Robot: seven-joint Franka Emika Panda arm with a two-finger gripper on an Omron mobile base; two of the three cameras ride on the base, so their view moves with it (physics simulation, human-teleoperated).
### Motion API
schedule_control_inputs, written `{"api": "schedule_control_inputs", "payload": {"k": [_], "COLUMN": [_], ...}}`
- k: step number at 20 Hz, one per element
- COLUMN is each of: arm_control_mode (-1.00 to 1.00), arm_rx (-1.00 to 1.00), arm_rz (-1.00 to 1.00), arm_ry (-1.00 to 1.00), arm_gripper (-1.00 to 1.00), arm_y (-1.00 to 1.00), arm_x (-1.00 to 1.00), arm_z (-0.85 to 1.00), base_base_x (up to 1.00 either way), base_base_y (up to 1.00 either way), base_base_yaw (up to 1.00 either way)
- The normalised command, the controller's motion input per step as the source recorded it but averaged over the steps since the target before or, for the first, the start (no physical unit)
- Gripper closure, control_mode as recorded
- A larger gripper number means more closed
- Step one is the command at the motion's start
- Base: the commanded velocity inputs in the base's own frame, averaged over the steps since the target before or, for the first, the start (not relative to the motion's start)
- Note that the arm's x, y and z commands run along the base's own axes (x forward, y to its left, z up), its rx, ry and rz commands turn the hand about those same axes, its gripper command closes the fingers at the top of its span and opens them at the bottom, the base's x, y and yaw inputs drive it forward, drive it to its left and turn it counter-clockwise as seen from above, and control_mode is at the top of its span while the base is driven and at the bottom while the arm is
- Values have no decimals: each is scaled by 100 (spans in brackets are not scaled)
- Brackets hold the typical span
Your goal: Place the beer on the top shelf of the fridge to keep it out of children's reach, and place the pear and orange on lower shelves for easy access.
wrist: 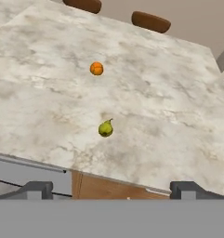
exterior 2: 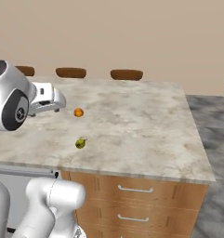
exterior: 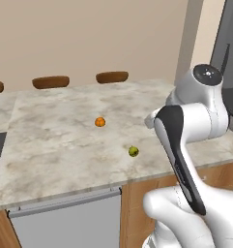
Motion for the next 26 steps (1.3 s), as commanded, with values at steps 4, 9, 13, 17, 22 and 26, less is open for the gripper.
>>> {"api": "schedule_control_inputs", "payload": {"k": [4, 9, 13, 17, 22, 26], "arm_control_mode": [-100, -100, -100, -100, -100, -100], "arm_rx": [5, 12, 11, 6, 4, 0], "arm_rz": [-2, -1, 0, 0, -3, -10], "arm_ry": [0, 2, 0, 0, 1, 13], "arm_gripper": [-100, -100, -100, -100, -100, -100], "arm_y": [-25, -11, 4, 21, 12, 0], "arm_x": [27, 33, 26, 23, 26, 23], "arm_z": [-71, -83, -67, -48, -55, -28], "base_base_x": [0, 0, 0, 0, 0, 0], "base_base_y": [0, 0, 0, 0, 0, 0], "base_base_yaw": [0, 0, 0, 0, 0, 0]}}
